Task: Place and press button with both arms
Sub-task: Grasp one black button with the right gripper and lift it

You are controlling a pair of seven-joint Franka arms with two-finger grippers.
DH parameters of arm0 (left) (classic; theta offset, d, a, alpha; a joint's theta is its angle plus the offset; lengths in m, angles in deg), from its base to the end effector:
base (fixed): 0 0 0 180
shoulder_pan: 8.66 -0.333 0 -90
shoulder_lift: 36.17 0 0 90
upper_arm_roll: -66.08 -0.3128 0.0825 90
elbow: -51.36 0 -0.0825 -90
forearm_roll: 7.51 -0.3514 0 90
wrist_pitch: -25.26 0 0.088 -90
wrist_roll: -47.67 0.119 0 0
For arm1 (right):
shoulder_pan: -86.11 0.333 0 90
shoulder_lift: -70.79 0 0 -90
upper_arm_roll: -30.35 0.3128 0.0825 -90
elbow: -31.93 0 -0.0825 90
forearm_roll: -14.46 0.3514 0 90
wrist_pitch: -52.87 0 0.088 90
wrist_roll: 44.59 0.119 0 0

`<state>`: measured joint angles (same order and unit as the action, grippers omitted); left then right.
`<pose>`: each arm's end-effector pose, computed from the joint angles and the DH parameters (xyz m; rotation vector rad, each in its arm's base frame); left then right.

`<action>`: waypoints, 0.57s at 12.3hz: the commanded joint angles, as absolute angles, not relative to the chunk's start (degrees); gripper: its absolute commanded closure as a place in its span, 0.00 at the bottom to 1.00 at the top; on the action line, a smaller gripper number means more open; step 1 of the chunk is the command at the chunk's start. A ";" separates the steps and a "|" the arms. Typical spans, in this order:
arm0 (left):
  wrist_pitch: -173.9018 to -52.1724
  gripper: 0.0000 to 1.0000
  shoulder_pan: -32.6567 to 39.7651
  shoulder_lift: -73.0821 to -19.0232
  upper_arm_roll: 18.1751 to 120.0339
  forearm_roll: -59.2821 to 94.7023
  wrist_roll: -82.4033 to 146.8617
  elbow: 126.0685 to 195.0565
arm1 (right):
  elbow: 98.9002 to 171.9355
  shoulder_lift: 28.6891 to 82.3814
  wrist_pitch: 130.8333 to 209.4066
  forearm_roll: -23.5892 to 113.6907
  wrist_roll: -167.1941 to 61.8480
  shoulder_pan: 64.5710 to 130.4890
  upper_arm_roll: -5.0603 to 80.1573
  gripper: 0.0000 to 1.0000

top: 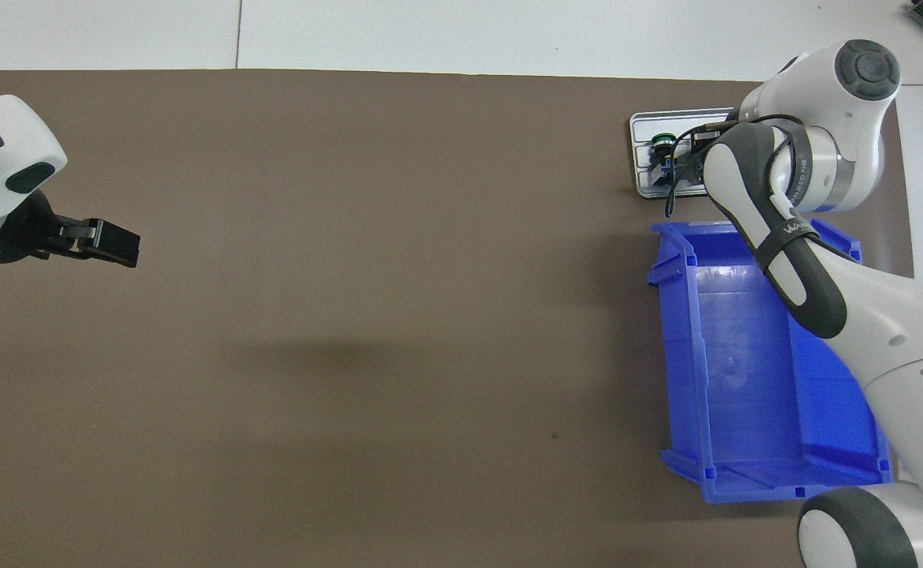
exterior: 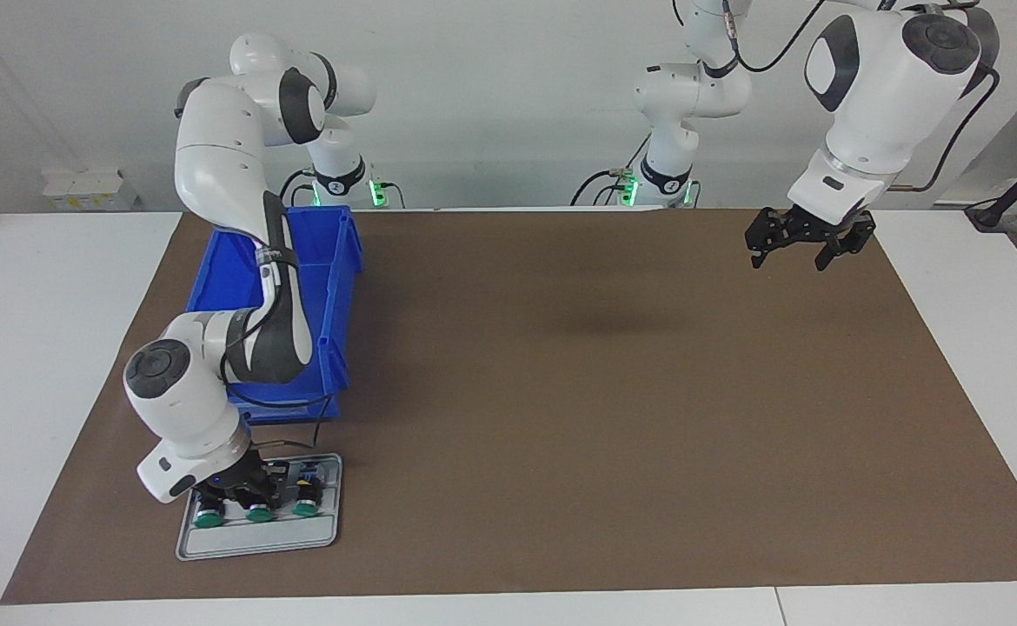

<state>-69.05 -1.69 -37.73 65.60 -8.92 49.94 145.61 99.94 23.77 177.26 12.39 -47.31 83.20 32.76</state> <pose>0.5307 -0.0576 0.5687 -3.1063 0.2413 0.0393 0.7444 -0.0175 0.3092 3.1240 0.0637 0.2567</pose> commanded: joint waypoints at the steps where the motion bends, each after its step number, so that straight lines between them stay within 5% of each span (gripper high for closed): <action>1: -69.75 0.00 -1.81 -35.99 65.64 -9.89 49.34 147.52 | 104.52 29.81 176.18 12.09 -45.13 82.59 33.60 1.00; 7: -69.75 0.00 -1.81 -36.08 65.64 -9.89 49.34 147.52 | 109.98 39.23 172.67 12.00 -18.65 88.38 33.51 1.00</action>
<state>-69.05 -1.69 -37.73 65.60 -8.92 49.94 145.61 106.39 35.95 173.23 12.43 -28.57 86.58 33.12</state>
